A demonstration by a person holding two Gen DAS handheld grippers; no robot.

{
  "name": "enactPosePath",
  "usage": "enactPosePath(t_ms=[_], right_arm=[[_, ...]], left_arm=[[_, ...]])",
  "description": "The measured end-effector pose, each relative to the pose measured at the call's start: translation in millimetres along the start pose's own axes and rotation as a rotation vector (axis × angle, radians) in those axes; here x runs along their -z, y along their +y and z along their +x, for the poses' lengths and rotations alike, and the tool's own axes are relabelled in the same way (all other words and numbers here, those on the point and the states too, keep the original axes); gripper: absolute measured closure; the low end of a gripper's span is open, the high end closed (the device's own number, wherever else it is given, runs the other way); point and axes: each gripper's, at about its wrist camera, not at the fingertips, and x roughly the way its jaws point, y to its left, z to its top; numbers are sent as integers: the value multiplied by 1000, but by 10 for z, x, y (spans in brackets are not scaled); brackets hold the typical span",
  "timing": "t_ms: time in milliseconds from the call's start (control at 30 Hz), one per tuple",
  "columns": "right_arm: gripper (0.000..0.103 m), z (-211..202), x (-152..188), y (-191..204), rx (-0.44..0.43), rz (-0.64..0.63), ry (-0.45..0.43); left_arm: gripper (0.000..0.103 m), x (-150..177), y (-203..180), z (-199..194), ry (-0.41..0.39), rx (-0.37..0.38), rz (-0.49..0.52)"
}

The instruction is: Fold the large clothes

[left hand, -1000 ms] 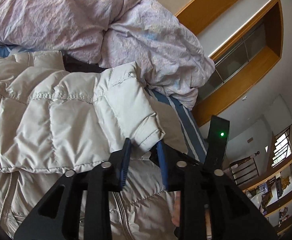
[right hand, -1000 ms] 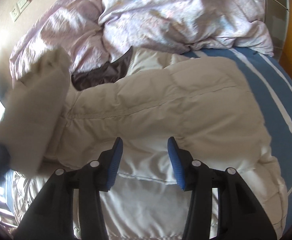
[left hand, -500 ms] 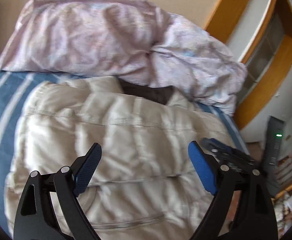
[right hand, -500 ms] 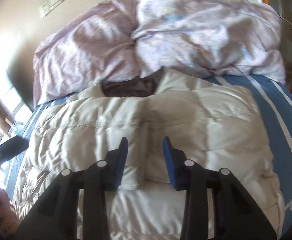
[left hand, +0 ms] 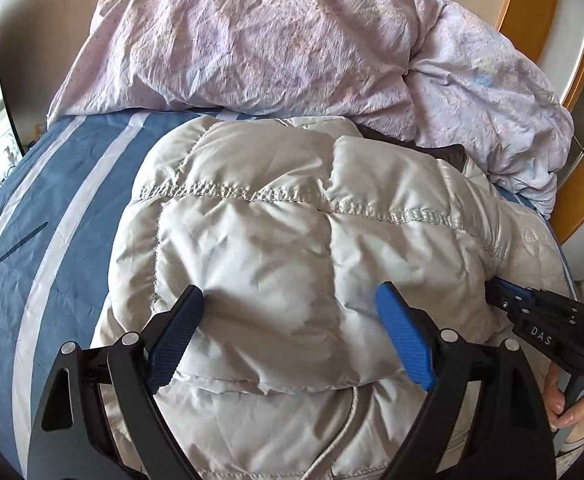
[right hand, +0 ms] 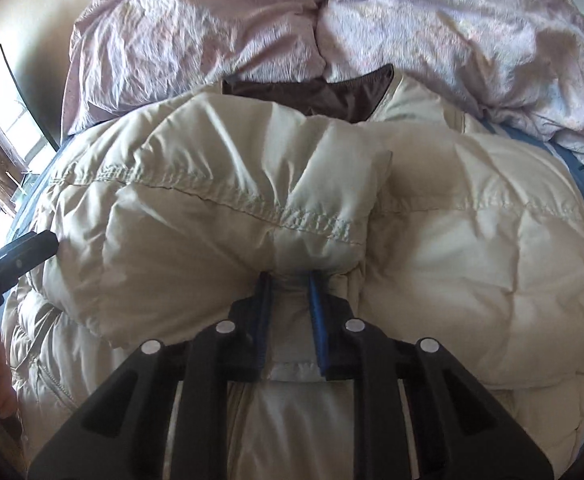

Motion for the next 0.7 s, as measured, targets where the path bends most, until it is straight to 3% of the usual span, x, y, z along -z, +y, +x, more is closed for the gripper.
enactPosePath(t_ms=[200, 267, 333, 400, 600, 700], right_arm=[[83, 120, -77, -100, -38, 58, 36], [76, 50, -73, -145, -83, 69, 42], [44, -98, -27, -252, -181, 108, 37], [26, -332, 80, -388, -266, 146, 16], [23, -965, 628, -930, -303, 219, -1], [22, -1282, 998, -1338, -242, 281, -11]], left_arm=[[14, -5, 28, 7, 5, 20, -21], [14, 11, 81, -94, 5, 61, -35], [14, 60, 152, -239, 1, 103, -38], [14, 110, 228, -372, 7, 144, -39], [14, 432, 707, -787, 47, 232, -62], [14, 657, 971, -975, 57, 236, -66]])
